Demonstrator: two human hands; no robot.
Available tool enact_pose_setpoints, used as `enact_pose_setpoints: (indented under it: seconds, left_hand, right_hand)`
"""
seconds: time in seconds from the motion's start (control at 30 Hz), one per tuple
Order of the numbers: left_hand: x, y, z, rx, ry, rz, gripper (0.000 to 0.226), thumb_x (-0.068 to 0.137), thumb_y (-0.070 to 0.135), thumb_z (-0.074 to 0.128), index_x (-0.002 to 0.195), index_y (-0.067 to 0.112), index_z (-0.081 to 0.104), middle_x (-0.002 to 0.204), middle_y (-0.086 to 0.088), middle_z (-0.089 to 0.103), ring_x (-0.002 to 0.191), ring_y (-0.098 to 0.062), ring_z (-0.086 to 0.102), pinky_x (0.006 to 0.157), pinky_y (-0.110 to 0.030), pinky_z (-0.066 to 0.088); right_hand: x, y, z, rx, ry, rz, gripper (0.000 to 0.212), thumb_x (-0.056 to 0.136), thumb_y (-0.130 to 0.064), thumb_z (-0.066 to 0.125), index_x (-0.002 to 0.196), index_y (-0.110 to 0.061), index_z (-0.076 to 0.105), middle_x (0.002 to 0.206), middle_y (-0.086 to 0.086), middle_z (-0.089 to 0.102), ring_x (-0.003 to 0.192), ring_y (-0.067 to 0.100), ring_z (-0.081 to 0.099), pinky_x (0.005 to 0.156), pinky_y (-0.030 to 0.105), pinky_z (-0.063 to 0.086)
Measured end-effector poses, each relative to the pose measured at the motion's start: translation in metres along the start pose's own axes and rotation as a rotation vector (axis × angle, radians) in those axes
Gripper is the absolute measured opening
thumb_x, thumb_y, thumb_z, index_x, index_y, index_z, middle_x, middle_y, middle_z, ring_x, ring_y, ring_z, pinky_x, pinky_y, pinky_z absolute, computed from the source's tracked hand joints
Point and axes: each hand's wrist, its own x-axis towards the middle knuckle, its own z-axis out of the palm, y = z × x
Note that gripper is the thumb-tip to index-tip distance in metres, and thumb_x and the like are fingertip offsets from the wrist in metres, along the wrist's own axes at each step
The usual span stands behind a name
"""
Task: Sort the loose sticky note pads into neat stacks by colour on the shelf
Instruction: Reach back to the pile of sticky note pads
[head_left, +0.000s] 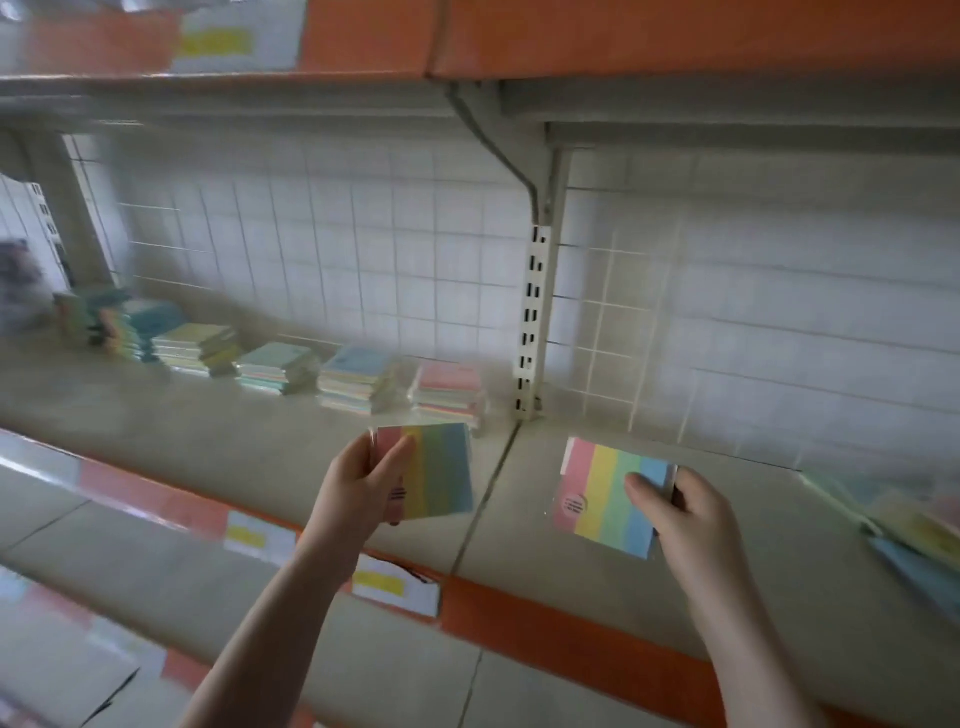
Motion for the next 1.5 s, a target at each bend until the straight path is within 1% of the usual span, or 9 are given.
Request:
enact_pose_setpoints:
  seconds: [0.23, 0.37, 0.53, 0.7, 0.77, 0.83, 1.0, 1.13, 1.5]
  left_hand:
    - [0.062, -0.012, -0.087, 0.021, 0.087, -0.023, 0.015, 0.095, 0.016, 0.053, 0.086, 0.004, 0.055, 0.063, -0.006, 0.041, 0.039, -0.005, 0.041, 0.035, -0.018, 0.034]
    - [0.096, -0.023, -0.123, 0.049, 0.135, -0.026, 0.016, 0.095, 0.015, 0.054, 0.086, 0.002, 0.057, 0.059, -0.004, 0.043, 0.037, -0.006, 0.042, 0.034, -0.019, 0.034]
    - [0.132, -0.023, -0.189, 0.092, 0.180, -0.053, 0.015, 0.094, 0.016, 0.054, 0.089, 0.003, 0.059, 0.058, 0.000, 0.047, 0.039, -0.004, 0.045, 0.035, -0.019, 0.035]
    - [0.168, -0.026, -0.256, 0.040, 0.224, -0.034, 0.015, 0.096, 0.016, 0.051, 0.089, 0.005, 0.058, 0.059, -0.001, 0.045, 0.038, -0.004, 0.043, 0.035, -0.018, 0.035]
    - [0.183, -0.033, -0.287, 0.042, 0.200, -0.031, 0.015, 0.096, 0.017, 0.050, 0.090, 0.004, 0.057, 0.060, -0.002, 0.044, 0.039, -0.004, 0.043, 0.035, -0.018, 0.035]
    - [0.199, -0.040, -0.323, 0.043, 0.183, -0.032, 0.016, 0.096, 0.017, 0.050, 0.088, 0.005, 0.056, 0.060, -0.001, 0.043, 0.039, -0.004, 0.043, 0.036, -0.018, 0.035]
    - [0.236, -0.048, -0.431, -0.008, 0.156, -0.057, 0.015, 0.095, 0.020, 0.053, 0.084, 0.013, 0.060, 0.063, 0.004, 0.055, 0.053, -0.008, 0.053, 0.047, -0.020, 0.046]
    - [0.267, -0.041, -0.496, -0.026, 0.165, -0.047, 0.016, 0.096, 0.019, 0.052, 0.082, 0.012, 0.057, 0.057, 0.006, 0.050, 0.042, -0.004, 0.049, 0.038, -0.015, 0.039]
    - [0.353, -0.048, -0.545, 0.000, 0.046, -0.010, 0.017, 0.097, 0.022, 0.050, 0.086, 0.013, 0.058, 0.063, 0.000, 0.047, 0.041, -0.005, 0.043, 0.037, -0.020, 0.035]
  right_hand:
    - [0.021, -0.030, 0.124, 0.071, -0.048, -0.025, 0.010, 0.088, -0.017, 0.063, 0.082, -0.009, 0.062, 0.082, 0.016, 0.066, 0.077, 0.032, 0.062, 0.065, 0.037, 0.046]
    - [0.032, -0.033, 0.185, 0.135, -0.066, -0.045, 0.032, 0.086, -0.027, 0.066, 0.082, 0.004, 0.055, 0.071, 0.026, 0.050, 0.066, 0.040, 0.049, 0.060, 0.036, 0.037]
    - [0.039, -0.059, 0.264, 0.274, -0.146, -0.005, 0.035, 0.073, -0.040, 0.068, 0.078, -0.006, 0.060, 0.066, 0.018, 0.058, 0.059, 0.031, 0.054, 0.056, 0.030, 0.040]
    - [0.039, -0.085, 0.352, 0.287, -0.223, 0.005, 0.025, 0.078, -0.030, 0.072, 0.073, -0.010, 0.058, 0.054, -0.003, 0.048, 0.052, 0.015, 0.041, 0.045, 0.021, 0.028]
    - [0.033, -0.091, 0.389, 0.289, -0.209, 0.024, 0.030, 0.071, -0.036, 0.070, 0.075, -0.009, 0.059, 0.055, -0.002, 0.050, 0.052, 0.016, 0.043, 0.050, 0.023, 0.030]
    - [0.025, -0.097, 0.426, 0.298, -0.188, 0.034, 0.024, 0.079, -0.028, 0.072, 0.071, -0.008, 0.060, 0.052, -0.006, 0.049, 0.052, 0.016, 0.042, 0.053, 0.026, 0.029]
    - [0.001, -0.119, 0.518, 0.274, -0.103, 0.058, 0.022, 0.086, -0.017, 0.066, 0.066, -0.013, 0.057, 0.041, -0.011, 0.044, 0.041, 0.005, 0.038, 0.045, 0.022, 0.028]
    - [-0.010, -0.149, 0.579, 0.293, -0.061, 0.090, 0.021, 0.086, -0.017, 0.066, 0.067, -0.014, 0.057, 0.047, -0.010, 0.044, 0.041, 0.005, 0.037, 0.040, 0.016, 0.028]
    - [0.025, -0.190, 0.666, 0.300, -0.008, 0.116, 0.017, 0.088, -0.013, 0.063, 0.071, -0.015, 0.059, 0.052, -0.009, 0.049, 0.035, -0.003, 0.042, 0.036, 0.010, 0.028]
